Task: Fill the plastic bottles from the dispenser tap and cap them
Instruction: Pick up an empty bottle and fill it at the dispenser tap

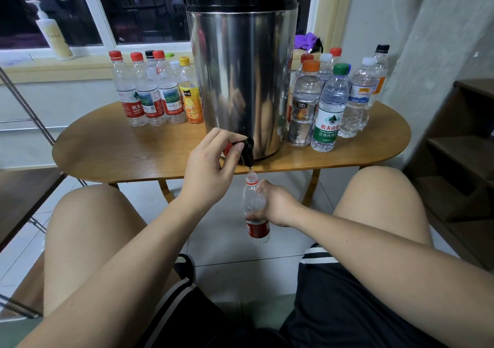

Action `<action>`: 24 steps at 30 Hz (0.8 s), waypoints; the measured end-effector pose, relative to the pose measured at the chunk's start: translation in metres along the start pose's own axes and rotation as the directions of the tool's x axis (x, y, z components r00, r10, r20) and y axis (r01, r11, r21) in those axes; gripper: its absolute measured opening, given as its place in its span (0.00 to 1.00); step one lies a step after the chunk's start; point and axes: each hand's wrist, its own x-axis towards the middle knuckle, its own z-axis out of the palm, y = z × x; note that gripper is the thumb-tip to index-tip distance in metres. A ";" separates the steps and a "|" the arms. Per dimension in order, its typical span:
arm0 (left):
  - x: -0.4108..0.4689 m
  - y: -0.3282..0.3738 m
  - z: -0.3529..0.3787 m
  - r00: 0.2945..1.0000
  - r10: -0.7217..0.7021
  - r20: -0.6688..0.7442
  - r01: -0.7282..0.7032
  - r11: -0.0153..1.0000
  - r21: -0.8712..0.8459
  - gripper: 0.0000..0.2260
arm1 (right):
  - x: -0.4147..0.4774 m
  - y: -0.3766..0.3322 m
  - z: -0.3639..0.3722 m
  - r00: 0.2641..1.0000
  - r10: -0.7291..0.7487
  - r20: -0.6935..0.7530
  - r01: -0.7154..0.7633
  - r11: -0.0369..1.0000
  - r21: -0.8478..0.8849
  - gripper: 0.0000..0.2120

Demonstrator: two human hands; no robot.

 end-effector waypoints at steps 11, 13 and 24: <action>0.000 0.002 -0.001 1.000 -0.006 0.006 0.006 1.000 -0.002 0.06 | -0.004 -0.002 -0.003 1.000 -0.005 0.000 0.005 1.000 -0.009 0.39; 0.000 0.001 -0.001 1.000 -0.007 0.006 0.007 1.000 -0.003 0.06 | -0.006 -0.002 -0.004 1.000 -0.005 -0.002 0.005 1.000 -0.005 0.40; 0.000 0.002 -0.001 1.000 -0.009 0.009 0.008 1.000 0.000 0.05 | -0.006 -0.002 -0.004 1.000 -0.004 -0.009 0.004 1.000 -0.006 0.40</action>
